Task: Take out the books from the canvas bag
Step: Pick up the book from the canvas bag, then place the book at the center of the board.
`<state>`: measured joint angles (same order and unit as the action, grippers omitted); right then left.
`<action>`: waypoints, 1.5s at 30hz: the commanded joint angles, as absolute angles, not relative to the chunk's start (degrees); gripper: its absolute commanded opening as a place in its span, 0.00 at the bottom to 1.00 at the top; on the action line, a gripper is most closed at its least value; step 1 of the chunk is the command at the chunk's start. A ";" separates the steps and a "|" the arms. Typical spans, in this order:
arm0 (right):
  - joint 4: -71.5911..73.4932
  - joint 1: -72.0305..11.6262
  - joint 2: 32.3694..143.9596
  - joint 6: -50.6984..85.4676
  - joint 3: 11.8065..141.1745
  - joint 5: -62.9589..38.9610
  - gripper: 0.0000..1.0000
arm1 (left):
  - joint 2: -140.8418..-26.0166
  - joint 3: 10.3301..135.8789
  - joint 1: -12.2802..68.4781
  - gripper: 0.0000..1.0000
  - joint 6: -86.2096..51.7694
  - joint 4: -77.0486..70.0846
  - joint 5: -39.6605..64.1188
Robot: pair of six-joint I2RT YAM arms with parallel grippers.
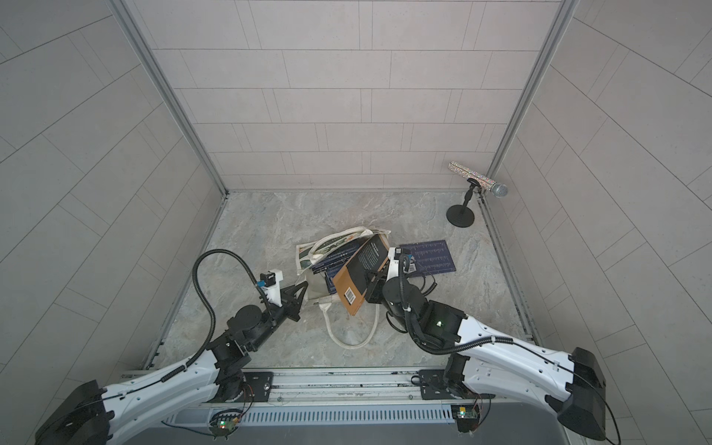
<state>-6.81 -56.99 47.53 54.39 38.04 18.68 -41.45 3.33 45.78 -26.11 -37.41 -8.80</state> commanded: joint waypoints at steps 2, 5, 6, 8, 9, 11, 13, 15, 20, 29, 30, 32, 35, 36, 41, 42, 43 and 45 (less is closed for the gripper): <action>-8.60 -56.69 37.67 40.84 41.59 24.10 0.00 | -41.90 4.83 45.66 0.00 -26.06 -36.47 -11.91; -10.41 -56.63 33.75 36.41 43.88 23.25 0.00 | -42.45 4.83 45.68 0.00 -26.10 -36.71 -12.73; -11.74 -56.66 32.53 35.15 45.10 23.33 0.00 | -42.62 4.79 45.70 0.00 -26.10 -36.76 -13.35; -13.35 -56.68 29.98 33.39 46.28 24.46 0.00 | -42.55 4.83 45.70 0.00 -26.19 -36.59 -14.35; -14.45 -56.64 28.04 33.88 46.32 26.89 0.00 | -42.52 4.80 45.68 0.00 -26.19 -36.40 -14.73; -15.92 -56.62 24.35 35.55 44.97 33.60 0.00 | -42.19 4.81 45.66 0.00 -26.02 -36.17 -15.00; -17.76 -56.67 19.76 38.11 41.70 42.18 0.00 | -41.60 4.57 45.70 0.00 -25.98 -35.84 -15.59; -21.81 -56.64 15.60 41.67 38.98 50.40 0.00 | -40.92 4.58 45.70 0.00 -26.10 -35.21 -15.91; -26.38 -56.63 7.05 50.67 29.72 58.78 0.00 | -41.19 4.61 45.70 0.00 -26.28 -35.49 -15.19; -26.89 -55.82 6.03 66.87 16.54 52.10 0.00 | -40.49 4.49 45.70 0.00 -26.19 -35.16 -14.24; -26.96 -55.74 5.17 67.87 15.64 52.34 0.00 | -40.20 4.47 45.70 0.00 -26.19 -34.99 -14.16; -27.53 -55.57 2.90 71.51 12.80 52.77 0.00 | -40.14 4.48 45.66 0.00 -26.19 -34.99 -14.16; -32.08 -54.73 0.55 81.85 8.42 52.32 0.00 | -40.46 4.56 45.66 0.00 -26.19 -35.13 -13.90; -32.17 -54.22 1.19 83.42 7.49 51.22 0.00 | -40.58 4.57 45.70 0.00 -26.21 -35.17 -13.57; -35.62 -52.32 2.05 86.95 7.04 48.31 0.00 | -40.61 4.65 45.67 0.00 -26.28 -35.20 -13.41; -38.08 -52.16 2.37 89.03 7.37 48.75 0.00 | -40.67 4.57 45.70 0.00 -26.35 -35.23 -13.46; -40.12 -51.89 3.07 90.83 7.50 48.66 0.00 | -40.78 4.71 45.70 0.00 -26.30 -35.33 -13.45; -44.80 -51.04 4.80 94.70 8.47 47.31 0.00 | -40.96 4.68 45.68 0.00 -26.28 -35.38 -13.16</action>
<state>-31.90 -51.83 3.40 86.78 9.98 47.33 -40.84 3.64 45.78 -26.52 -35.97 -13.32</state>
